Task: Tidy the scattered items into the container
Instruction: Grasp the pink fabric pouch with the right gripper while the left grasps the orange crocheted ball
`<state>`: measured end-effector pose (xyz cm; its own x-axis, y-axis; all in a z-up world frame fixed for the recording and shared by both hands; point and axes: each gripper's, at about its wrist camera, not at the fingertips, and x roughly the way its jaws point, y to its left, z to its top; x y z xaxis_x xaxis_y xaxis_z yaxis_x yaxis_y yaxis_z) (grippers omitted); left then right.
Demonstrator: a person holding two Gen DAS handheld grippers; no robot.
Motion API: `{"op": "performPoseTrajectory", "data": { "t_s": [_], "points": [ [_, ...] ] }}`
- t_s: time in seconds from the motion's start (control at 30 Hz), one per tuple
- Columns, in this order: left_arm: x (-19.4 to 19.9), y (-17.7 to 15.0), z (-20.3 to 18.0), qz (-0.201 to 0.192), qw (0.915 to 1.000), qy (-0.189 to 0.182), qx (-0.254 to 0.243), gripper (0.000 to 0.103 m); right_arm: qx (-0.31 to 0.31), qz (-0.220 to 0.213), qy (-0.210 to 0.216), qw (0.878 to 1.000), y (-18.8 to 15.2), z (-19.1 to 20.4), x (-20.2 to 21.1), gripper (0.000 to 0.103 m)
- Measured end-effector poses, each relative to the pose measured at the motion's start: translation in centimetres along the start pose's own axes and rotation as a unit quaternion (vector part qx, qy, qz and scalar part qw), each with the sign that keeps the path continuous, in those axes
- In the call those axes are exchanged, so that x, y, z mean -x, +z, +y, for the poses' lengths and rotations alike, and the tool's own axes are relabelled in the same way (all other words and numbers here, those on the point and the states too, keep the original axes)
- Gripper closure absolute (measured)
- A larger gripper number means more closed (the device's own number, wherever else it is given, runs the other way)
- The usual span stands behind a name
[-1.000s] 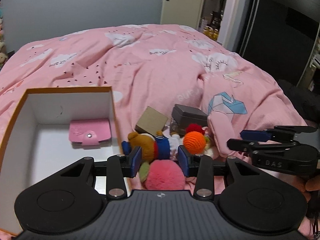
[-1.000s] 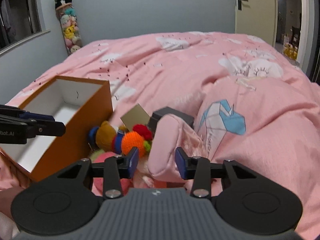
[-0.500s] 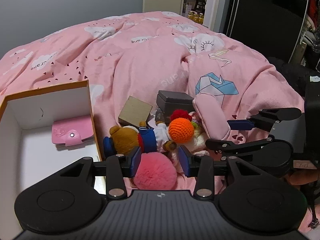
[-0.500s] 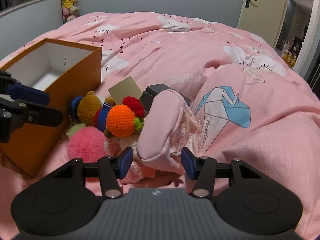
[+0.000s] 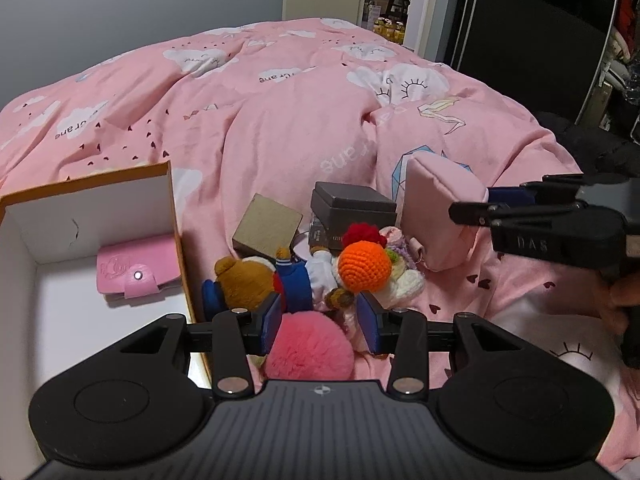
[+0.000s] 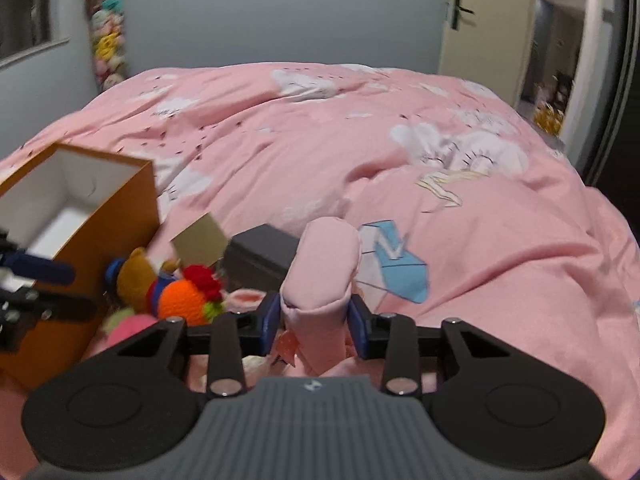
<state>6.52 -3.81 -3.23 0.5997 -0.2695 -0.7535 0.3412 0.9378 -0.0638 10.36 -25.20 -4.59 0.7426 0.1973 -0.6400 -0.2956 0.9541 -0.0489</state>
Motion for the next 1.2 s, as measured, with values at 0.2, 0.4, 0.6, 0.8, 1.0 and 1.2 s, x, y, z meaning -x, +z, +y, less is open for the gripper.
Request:
{"op": "performPoseTrajectory", "data": {
  "t_s": [0.2,0.4,0.6,0.8,1.0,1.2],
  "points": [
    [-0.8,0.7,-0.3,0.006,0.9999,-0.013,0.007,0.055,-0.004,0.016,-0.007,1.000,-0.2,-0.8,-1.8,0.064],
    [-1.7,0.1,-2.5,0.018,0.9982,-0.033,-0.046,0.055,-0.030,0.003,0.008,1.000,-0.4,-1.7,-1.6,0.070],
    [-3.6,0.9,-3.2,0.006,0.9990,-0.007,-0.043,0.050,-0.028,0.007,0.018,0.999,-0.7,-1.6,-2.0,0.070],
    [-5.5,1.5,-3.6,0.006,0.9993,-0.016,-0.032,0.048,-0.032,0.008,0.024,0.999,-0.9,-1.8,-2.2,0.069],
    [-6.4,1.5,-3.3,0.010,0.9999,-0.011,-0.005,0.057,-0.032,0.006,0.025,0.999,-1.0,-1.8,-2.2,0.069],
    [-5.7,1.3,-2.9,-0.001,0.9999,-0.010,0.009,0.059,-0.033,-0.003,0.030,0.999,-0.8,-1.8,-1.6,0.070]
  ]
}}
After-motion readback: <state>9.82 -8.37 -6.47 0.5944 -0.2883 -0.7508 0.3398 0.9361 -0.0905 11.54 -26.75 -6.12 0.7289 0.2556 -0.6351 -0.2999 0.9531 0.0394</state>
